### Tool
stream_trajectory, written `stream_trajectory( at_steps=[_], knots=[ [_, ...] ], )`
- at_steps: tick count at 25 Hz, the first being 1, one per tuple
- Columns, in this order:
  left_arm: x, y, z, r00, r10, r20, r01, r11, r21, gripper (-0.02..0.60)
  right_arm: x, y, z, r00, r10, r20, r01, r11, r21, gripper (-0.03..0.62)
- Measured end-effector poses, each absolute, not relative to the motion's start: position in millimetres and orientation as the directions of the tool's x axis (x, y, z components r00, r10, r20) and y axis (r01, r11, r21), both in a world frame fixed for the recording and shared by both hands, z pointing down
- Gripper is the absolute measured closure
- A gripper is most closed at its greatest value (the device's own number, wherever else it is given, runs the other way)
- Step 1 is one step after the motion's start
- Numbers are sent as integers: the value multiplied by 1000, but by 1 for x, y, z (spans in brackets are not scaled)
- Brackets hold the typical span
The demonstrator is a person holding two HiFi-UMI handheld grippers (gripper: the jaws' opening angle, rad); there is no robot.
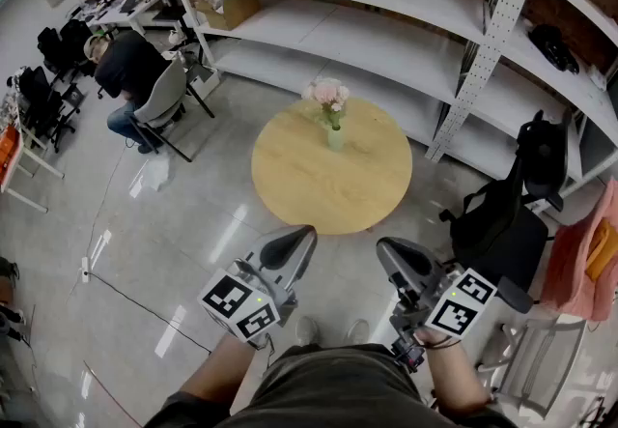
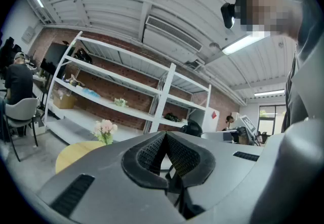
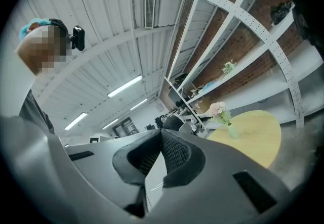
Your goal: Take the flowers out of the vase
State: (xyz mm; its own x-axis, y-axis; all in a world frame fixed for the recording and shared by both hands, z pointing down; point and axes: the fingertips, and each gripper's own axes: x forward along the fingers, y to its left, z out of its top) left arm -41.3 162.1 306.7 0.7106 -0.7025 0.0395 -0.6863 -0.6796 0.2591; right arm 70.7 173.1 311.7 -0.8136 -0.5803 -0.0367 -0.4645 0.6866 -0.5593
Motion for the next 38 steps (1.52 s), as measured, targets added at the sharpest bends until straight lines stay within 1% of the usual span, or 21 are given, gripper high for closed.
stream_trajectory(
  at_steps=[9,15,27,32,38],
  knots=[
    [-26,159,311,708,-704,48,-689,-674,266,572,85,171,317,-815,-578,-35,-462,686,-562,579],
    [-3,158,313,711,-701,53,-688,-679,256,572,112,166,321,-800,-597,-54,-449,656,-607,577],
    [27,160,315,682,-728,65,-718,-651,246,572,159,165,334,-801,-596,-52,-434,639,-635,577],
    [14,151,321,667,-741,77,-731,-631,258,572,152,157,343,-806,-591,-33,-432,625,-650,577],
    [-15,116,332,675,-734,74,-720,-633,286,572,120,126,353,-807,-590,1,-447,610,-654,577]
  ],
)
